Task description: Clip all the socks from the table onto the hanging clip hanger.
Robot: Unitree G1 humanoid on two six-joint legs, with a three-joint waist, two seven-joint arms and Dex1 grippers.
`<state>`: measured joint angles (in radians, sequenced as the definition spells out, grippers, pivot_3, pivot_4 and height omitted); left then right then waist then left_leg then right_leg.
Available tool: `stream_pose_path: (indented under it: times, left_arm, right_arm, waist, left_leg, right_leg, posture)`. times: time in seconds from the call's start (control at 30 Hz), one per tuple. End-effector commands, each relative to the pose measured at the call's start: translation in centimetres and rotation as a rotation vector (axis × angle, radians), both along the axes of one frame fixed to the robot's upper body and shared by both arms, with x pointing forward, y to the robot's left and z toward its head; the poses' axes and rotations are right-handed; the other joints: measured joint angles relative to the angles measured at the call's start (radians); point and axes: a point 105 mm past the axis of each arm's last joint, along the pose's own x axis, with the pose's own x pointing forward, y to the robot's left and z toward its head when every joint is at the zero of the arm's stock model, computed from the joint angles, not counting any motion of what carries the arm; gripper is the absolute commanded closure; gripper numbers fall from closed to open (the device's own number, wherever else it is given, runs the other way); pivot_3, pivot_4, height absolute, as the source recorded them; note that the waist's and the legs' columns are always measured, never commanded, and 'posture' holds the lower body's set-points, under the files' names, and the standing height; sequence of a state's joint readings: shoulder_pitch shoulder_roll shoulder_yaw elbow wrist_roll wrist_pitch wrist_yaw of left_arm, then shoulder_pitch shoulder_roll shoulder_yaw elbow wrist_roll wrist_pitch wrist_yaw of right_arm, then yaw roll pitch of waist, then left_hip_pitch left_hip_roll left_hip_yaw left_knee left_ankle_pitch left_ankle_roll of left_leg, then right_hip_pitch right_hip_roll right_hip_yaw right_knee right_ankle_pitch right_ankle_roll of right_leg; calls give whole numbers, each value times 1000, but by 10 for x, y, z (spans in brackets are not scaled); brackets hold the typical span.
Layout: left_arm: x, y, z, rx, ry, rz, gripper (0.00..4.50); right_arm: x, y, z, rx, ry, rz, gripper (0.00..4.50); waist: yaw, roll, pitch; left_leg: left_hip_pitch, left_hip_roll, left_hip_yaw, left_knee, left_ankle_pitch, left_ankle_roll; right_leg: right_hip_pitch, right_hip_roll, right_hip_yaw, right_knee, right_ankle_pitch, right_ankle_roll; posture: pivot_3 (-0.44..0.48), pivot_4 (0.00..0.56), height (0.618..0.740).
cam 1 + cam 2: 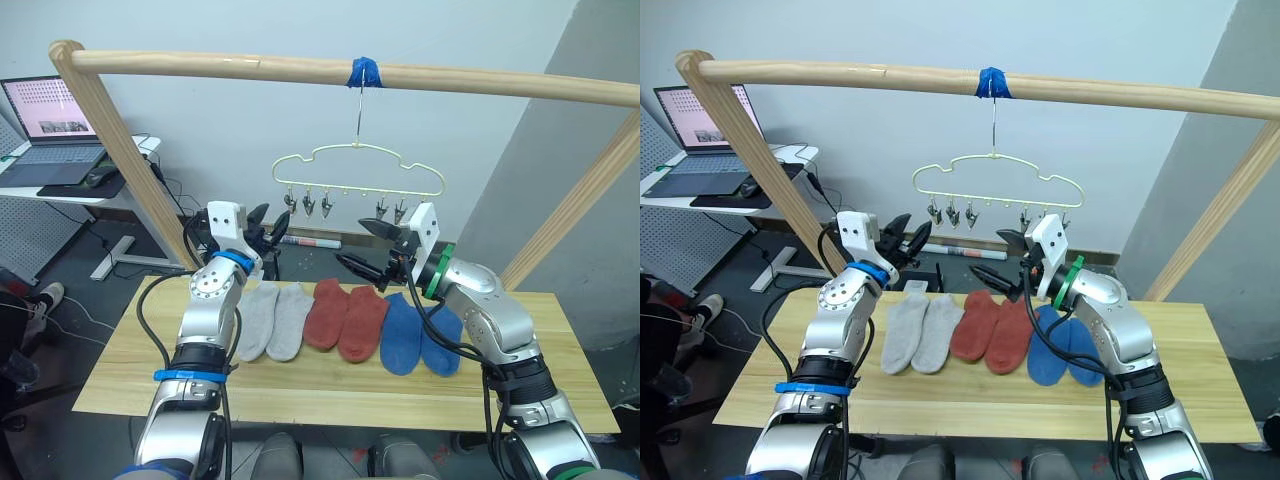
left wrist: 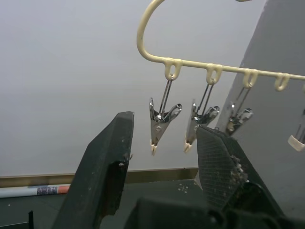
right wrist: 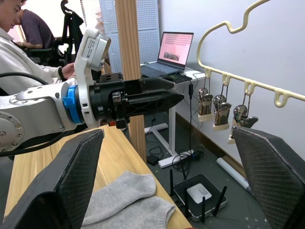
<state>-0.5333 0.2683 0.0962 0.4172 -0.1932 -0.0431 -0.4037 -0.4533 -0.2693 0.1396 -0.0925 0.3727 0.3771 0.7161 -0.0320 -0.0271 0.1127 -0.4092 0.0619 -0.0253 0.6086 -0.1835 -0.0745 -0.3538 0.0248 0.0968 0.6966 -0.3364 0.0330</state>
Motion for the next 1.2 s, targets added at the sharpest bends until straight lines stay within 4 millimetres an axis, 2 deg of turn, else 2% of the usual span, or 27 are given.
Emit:
stream_pose_path:
  times: [0.03,0.3,1.2]
  left_arm:
    - [4,-2,17,-7,-63,6,2012]
    - [17,-8,11,-23,-47,30,2012]
    - [38,-17,20,-45,-64,28,2012]
  right_arm:
    - [1,1,17,19,-63,-2,0]
    - [4,3,24,18,-82,-2,0]
    - [6,-2,30,14,-106,-34,0]
  waist:
    - [0,0,0]
    - [0,0,0]
    - [-2,0,0]
  left_leg:
    - [0,0,0,0,0,0]
    - [0,0,0,0,0,0]
    - [-7,0,0,0,0,0]
  right_leg:
    - [0,0,0,0,0,0]
    - [0,0,0,0,0,0]
    - [-6,1,0,0,0,0]
  posture:
    - [4,57,740]
    - [0,61,740]
    - [-29,67,740]
